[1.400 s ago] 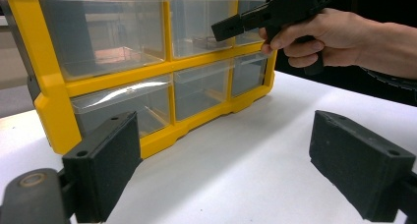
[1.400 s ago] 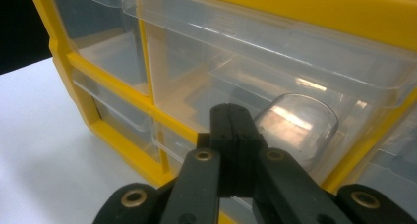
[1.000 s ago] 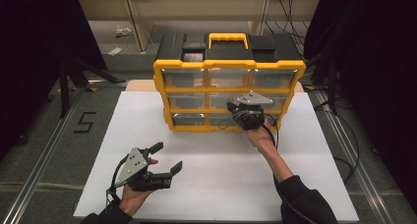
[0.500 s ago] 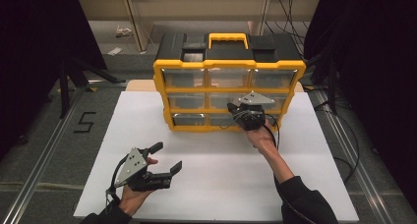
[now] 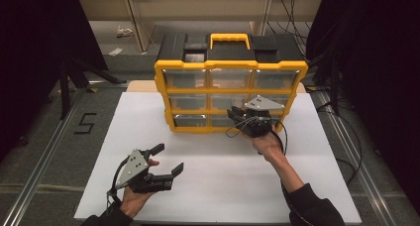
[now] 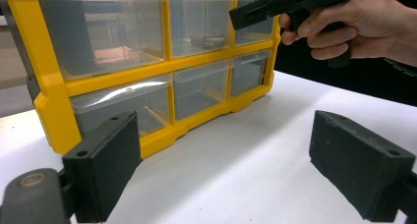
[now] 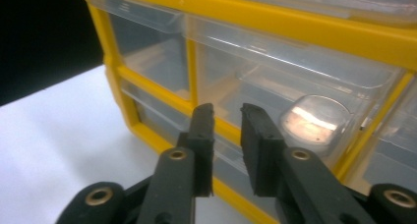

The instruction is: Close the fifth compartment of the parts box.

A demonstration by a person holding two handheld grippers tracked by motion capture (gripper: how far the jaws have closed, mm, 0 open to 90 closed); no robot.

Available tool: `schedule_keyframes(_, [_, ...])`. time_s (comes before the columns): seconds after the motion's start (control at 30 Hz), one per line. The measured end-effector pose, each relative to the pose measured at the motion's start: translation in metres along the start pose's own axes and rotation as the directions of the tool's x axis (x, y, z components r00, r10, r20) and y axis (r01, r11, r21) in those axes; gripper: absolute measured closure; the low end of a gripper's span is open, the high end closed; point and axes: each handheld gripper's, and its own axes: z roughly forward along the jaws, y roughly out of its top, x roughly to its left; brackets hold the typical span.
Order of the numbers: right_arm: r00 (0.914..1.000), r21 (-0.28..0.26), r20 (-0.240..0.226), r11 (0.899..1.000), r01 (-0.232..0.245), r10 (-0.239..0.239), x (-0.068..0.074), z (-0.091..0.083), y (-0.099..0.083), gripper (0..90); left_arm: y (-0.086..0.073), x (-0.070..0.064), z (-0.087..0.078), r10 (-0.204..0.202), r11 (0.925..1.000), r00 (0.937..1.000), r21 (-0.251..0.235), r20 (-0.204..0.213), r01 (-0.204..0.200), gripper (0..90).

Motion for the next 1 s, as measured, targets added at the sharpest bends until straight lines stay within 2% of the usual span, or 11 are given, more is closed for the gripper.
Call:
schedule_keyframes(0.2, [0.9997, -0.007, -0.026, 1.0, 0.001, -0.001, 0.006, -0.006, 0.002, 57.6, 0.0, 0.0, 0.0, 0.003, 1.0, 1.0, 0.001, 0.004, -0.003, 11.7])
schedule_keyframes(0.33, [0.9993, 0.013, -0.038, 1.0, 0.006, -0.006, 0.009, -0.008, 0.003, 47.5, 0.0, 0.0, 0.0, 0.002, 1.0, 1.0, 0.003, 0.002, -0.002, 11.7])
schedule_keyframes(0.5, [0.9988, 0.011, -0.042, 1.0, -0.024, 0.024, 0.008, -0.013, 0.003, 40.6, 0.0, 0.0, 0.0, 0.003, 1.0, 1.0, 0.004, 0.005, -0.003, 11.6])
schedule_keyframes(0.7, [0.9974, 0.013, -0.063, 0.999, -0.035, 0.036, 0.01, -0.016, 0.001, 33.5, 0.0, 0.0, 0.001, 0.002, 1.0, 1.0, 0.005, 0.008, -0.003, 11.5])
schedule_keyframes(1.0, [0.9952, -0.024, -0.093, 0.999, -0.032, 0.029, 0.019, -0.025, 0.002, 28.8, 0.0, 0.0, 0.0, 0.003, 1.0, 1.0, 0.006, 0.008, -0.003, 11.5])
